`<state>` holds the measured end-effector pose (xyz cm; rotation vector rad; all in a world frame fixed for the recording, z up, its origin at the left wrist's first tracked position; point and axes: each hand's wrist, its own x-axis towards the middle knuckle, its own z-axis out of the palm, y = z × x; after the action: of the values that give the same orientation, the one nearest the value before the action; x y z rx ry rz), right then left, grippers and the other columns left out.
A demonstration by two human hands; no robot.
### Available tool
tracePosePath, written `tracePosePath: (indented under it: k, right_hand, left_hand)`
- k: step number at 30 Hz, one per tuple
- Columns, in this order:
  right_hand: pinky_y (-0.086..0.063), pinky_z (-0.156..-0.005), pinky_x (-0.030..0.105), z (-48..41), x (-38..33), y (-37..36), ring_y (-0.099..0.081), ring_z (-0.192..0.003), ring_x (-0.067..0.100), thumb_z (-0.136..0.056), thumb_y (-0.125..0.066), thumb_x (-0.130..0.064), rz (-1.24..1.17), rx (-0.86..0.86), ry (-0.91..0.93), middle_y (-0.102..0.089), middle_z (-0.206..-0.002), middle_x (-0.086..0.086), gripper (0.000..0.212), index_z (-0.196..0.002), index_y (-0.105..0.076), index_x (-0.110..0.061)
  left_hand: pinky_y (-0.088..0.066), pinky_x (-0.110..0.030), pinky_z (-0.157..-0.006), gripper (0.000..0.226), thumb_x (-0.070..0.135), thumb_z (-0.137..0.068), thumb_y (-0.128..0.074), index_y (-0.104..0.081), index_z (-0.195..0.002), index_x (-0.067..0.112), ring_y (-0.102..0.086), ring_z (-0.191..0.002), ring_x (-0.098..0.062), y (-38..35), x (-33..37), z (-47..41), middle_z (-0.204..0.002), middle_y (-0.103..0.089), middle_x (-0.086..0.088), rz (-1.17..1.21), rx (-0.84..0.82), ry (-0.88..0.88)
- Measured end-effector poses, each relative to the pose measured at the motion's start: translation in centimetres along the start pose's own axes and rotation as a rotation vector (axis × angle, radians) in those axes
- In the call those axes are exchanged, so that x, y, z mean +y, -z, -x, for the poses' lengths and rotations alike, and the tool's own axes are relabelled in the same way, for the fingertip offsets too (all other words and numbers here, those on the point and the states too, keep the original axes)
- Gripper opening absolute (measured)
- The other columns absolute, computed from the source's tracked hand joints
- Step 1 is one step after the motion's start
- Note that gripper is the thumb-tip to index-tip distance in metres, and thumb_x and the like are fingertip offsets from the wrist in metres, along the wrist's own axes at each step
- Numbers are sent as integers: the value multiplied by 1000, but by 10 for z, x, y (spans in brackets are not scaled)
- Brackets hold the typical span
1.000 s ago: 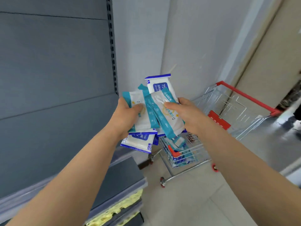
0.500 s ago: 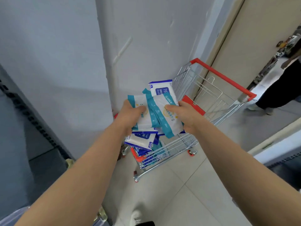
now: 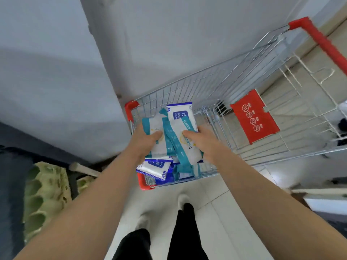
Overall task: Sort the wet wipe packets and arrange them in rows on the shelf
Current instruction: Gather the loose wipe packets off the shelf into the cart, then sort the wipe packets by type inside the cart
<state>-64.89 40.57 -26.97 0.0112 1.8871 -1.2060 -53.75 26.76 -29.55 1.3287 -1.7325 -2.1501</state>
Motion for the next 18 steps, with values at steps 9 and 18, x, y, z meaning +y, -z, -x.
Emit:
tracePosePath:
  k: [9, 18]
  right_hand:
    - [-52, -74, 32, -121, 75, 6, -66, -87, 26, -92, -57, -12, 323, -267, -135, -70, -96, 9, 14, -84, -61, -23]
    - [-57, -85, 43, -176, 128, 10, -65, -102, 32, -87, -63, -25, 596, -403, -313, -65, -113, 22, 33, -114, -62, -5]
  left_hand:
    - [-55, -33, -73, 36, 12, -88, -63, -45, -118, 21, -65, -86, -15, -25, -103, -67, -104, -65, 0, -132, 202, 155]
    - [-51, -33, -74, 24, 20, -94, -56, -48, -116, 22, -63, -89, -18, -31, -154, -86, -107, -61, -2, -345, 255, 307]
